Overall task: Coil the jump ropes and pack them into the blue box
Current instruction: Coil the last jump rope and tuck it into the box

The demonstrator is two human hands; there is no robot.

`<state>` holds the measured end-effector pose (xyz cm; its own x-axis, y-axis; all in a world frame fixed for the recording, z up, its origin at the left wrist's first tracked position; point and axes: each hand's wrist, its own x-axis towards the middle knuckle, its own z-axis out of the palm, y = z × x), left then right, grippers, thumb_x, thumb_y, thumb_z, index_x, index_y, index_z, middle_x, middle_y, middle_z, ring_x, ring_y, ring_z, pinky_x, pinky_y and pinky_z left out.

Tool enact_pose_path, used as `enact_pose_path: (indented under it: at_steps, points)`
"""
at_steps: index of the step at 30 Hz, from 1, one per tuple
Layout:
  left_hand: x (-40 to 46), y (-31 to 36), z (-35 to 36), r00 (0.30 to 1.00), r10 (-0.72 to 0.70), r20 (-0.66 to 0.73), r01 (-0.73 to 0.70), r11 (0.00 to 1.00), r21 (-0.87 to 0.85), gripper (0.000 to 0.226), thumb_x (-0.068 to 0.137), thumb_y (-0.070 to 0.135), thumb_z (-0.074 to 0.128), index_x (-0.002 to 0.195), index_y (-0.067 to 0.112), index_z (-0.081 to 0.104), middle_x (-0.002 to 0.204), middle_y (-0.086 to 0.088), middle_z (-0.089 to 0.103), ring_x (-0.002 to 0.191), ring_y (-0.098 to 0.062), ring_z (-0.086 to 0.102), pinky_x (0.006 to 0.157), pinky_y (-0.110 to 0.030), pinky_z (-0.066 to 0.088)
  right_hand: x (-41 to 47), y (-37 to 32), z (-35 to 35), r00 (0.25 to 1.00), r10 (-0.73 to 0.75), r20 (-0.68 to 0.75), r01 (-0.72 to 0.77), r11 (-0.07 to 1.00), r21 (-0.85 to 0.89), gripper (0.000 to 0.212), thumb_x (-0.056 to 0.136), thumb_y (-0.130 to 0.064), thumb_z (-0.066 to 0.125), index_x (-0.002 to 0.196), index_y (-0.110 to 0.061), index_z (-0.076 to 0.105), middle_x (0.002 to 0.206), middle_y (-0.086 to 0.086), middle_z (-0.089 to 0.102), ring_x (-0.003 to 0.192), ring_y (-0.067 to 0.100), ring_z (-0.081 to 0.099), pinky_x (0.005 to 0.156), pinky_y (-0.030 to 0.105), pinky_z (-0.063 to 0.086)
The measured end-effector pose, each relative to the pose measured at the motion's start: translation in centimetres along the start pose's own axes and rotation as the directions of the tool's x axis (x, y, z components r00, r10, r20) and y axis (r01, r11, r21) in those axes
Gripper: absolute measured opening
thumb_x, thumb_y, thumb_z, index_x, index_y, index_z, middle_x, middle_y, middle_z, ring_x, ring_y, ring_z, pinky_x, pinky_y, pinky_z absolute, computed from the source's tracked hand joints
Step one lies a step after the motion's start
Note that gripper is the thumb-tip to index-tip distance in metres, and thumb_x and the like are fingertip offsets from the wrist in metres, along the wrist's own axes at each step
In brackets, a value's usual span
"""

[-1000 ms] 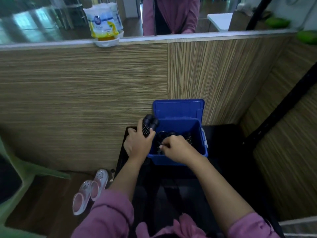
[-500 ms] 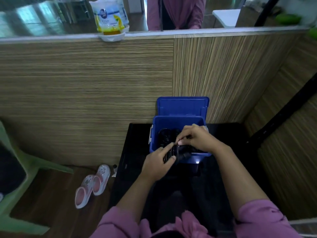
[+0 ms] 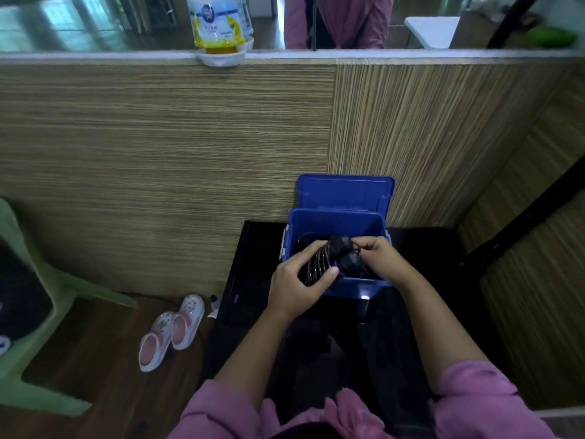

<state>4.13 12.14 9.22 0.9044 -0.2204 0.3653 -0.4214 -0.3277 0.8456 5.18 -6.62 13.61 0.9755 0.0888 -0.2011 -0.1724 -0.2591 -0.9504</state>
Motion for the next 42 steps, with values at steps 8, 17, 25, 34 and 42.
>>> enact_pose_path:
  at_steps: [8,17,25,34,42]
  points:
    - [1.3,0.5,-0.5,0.961,-0.096,-0.258,0.168,0.947,0.272,0.05,0.078,0.068,0.053,0.121,0.043,0.051,0.102,0.016,0.065,0.09,0.002,0.06,0.071,-0.021,0.048,0.1,-0.9,3.5,0.997,-0.016,-0.073,-0.021,0.881,-0.473,0.012,0.09,-0.004,0.052,0.088,-0.007,0.062,0.076,0.004,0.068,0.076,0.02,0.066,0.074,0.03,0.052]
    - [3.5,-0.4,-1.2,0.893,-0.176,-0.415,0.324,0.891,0.319,0.056,0.078,0.073,0.047,0.125,0.042,0.047,0.099,0.007,0.061,0.085,-0.012,0.06,0.069,-0.028,0.046,-0.8,-2.6,4.0,0.959,0.282,-0.019,-0.273,0.906,-0.322,0.015,0.096,-0.01,0.05,0.084,-0.007,0.057,0.069,0.01,0.066,0.059,0.027,0.07,0.057,0.035,0.059]
    - [3.4,-2.8,-1.4,0.862,-0.324,-0.39,0.487,0.742,0.46,0.058,0.079,0.07,0.049,0.128,0.042,0.038,0.103,-0.006,0.056,0.09,-0.028,0.06,0.079,-0.04,0.049,-1.4,-2.6,5.4,0.954,0.298,0.01,-0.284,0.917,-0.28,0.02,0.096,-0.008,0.046,0.114,-0.005,0.054,0.093,0.018,0.064,0.06,0.023,0.065,0.056,0.029,0.059]
    - [1.9,-4.7,-1.3,0.875,-0.375,-0.306,0.484,0.67,0.562,0.064,0.082,0.068,0.049,0.137,0.039,0.037,0.104,-0.01,0.055,0.093,-0.029,0.058,0.081,-0.04,0.048,-1.7,-3.0,4.9,0.991,0.121,0.049,-0.117,0.99,-0.077,0.02,0.092,-0.011,0.054,0.079,-0.013,0.07,0.072,0.007,0.068,0.07,0.018,0.067,0.071,0.034,0.06]
    - [0.4,-4.7,-1.3,0.907,-0.4,-0.135,0.386,0.657,0.647,0.063,0.083,0.067,0.05,0.139,0.042,0.036,0.105,-0.004,0.053,0.095,-0.025,0.058,0.077,-0.036,0.042,-0.9,-3.0,3.8,0.982,0.182,0.042,-0.187,0.963,0.197,0.03,0.092,0.001,0.037,0.096,-0.005,0.066,0.09,0.015,0.071,0.081,0.02,0.068,0.08,0.032,0.051]
